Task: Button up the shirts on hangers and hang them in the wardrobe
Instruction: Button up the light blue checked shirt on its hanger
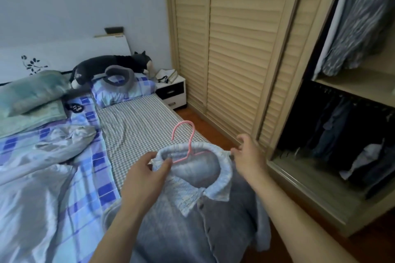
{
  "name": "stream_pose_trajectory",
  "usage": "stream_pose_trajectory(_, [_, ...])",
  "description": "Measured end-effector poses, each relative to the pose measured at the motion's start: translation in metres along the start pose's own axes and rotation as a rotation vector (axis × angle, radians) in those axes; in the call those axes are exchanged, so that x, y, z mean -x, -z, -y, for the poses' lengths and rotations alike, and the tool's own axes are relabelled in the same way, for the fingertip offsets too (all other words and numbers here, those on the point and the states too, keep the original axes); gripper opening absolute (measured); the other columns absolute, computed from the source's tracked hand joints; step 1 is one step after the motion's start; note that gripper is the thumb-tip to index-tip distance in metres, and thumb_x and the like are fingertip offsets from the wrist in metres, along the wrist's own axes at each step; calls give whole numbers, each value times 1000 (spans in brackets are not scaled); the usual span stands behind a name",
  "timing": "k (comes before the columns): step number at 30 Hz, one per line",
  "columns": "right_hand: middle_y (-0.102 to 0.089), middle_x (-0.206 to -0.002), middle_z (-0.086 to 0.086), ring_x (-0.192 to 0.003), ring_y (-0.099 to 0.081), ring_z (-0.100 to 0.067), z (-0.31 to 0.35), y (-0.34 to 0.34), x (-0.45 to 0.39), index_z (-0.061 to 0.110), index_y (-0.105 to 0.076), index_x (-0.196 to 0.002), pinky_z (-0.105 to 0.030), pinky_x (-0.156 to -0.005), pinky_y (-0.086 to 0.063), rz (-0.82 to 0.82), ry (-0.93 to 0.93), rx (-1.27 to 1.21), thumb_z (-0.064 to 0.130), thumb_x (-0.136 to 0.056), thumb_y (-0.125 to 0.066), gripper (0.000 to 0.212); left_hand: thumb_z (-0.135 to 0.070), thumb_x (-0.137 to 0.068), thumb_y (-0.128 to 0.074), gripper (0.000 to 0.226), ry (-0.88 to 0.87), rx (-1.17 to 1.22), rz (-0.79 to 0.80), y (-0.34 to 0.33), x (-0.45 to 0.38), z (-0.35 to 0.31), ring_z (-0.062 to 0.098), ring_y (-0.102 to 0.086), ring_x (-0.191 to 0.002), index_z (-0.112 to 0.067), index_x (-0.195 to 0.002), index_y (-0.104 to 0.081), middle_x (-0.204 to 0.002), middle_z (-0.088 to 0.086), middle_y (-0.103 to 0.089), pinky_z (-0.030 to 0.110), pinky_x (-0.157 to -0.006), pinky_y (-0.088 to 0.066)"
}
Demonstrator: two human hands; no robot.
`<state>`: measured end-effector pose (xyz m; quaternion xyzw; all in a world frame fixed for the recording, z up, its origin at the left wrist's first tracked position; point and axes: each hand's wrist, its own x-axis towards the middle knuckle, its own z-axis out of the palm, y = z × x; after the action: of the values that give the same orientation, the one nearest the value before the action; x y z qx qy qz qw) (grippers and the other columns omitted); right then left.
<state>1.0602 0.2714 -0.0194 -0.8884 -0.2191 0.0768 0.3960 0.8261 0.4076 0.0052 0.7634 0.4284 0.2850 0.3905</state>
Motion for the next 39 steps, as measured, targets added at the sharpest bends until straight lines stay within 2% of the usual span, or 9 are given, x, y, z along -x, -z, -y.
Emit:
stream_pose_trajectory(2, [-57,-125,2,-112,-59,-18,5,11,1,27,-63,-126,-31,-91,-45,-141,337,1,35,-99,-57,28,-52,-87,-70,18,-1,11,1,3,-1,-4,4,-69,-68,-39,-98,-67,-76,-13,-73,34,-63,-53])
stream_pose_trajectory(6, [-59,-128,8,-119,-52,-11,14,23,-9,32,-53,-138,-43,-105,-43,312,673,244,65,-96,-34,57,-40,-84,-79,22,-71,125,43,20,-16,-32,5,-72,-72,-39,-103,-68,-79,-7,-76,29,-62,-52])
stream_pose_trajectory(12, [-67,-96,9,-94,-64,-17,90,120,-36,37,-59,-102,-37,-82,-49,15,686,-1,91,-83,-15,73,-55,-82,-77,46,-504,-51,157,64,-54,-143,-1,-69,-86,-46,-123,-57,-94,-22,-73,37,-80,-58])
stream_pose_trajectory(17, [-60,-83,17,-82,-57,-4,183,219,-33,38,-58,-91,-30,-79,-40,-104,745,21,67,-96,-24,45,-70,-94,-37,65,-1024,-452,-97,76,-82,-251,35,-67,-101,-39,-151,-29,-110,6,-72,40,-74,-50])
stream_pose_trajectory(21, [-53,-131,26,-124,-47,4,179,269,-35,40,-48,-142,-14,-101,-35,-94,737,79,61,-96,-29,54,-67,-96,-24,58,-1254,-477,-122,73,-108,-283,42,-69,-88,-50,-152,-19,-102,12,-74,46,-68,-55])
stream_pose_trajectory(23, [-39,-150,23,-139,-35,5,166,289,-38,55,-33,-146,-19,-116,-28,-66,707,47,62,-97,-32,49,-61,-99,-30,53,-1342,-509,-130,68,-123,-288,39,-71,-82,-46,-150,-28,-107,7,-74,43,-61,-56])
stream_pose_trajectory(26, [-39,-157,19,-140,-39,3,148,305,-41,53,-32,-150,-30,-120,-32,75,681,39,59,-97,-49,57,-54,-100,-49,48,-1348,-471,-120,45,-141,-298,40,-69,-73,-39,-145,-39,-95,10,-73,43,-57,-56])
stream_pose_trajectory(31, [-26,-162,23,-143,-35,6,116,326,-51,58,3,-154,-25,-118,-31,139,704,234,53,-67,-89,127,-56,-91,-43,51,-1354,-343,-157,-11,-156,-329,33,-69,-76,-42,-140,-45,-93,3,-74,33,-58,-52])
stream_pose_trajectory(39, [-37,-154,30,-141,-30,14,52,409,-106,61,-40,-140,-25,-122,-25,19,727,196,25,-87,-80,76,-36,-102,-55,56,-1303,-232,-170,-134,-170,-422,38,-66,-105,-36,-155,-37,-125,8,-67,39,-75,-45])
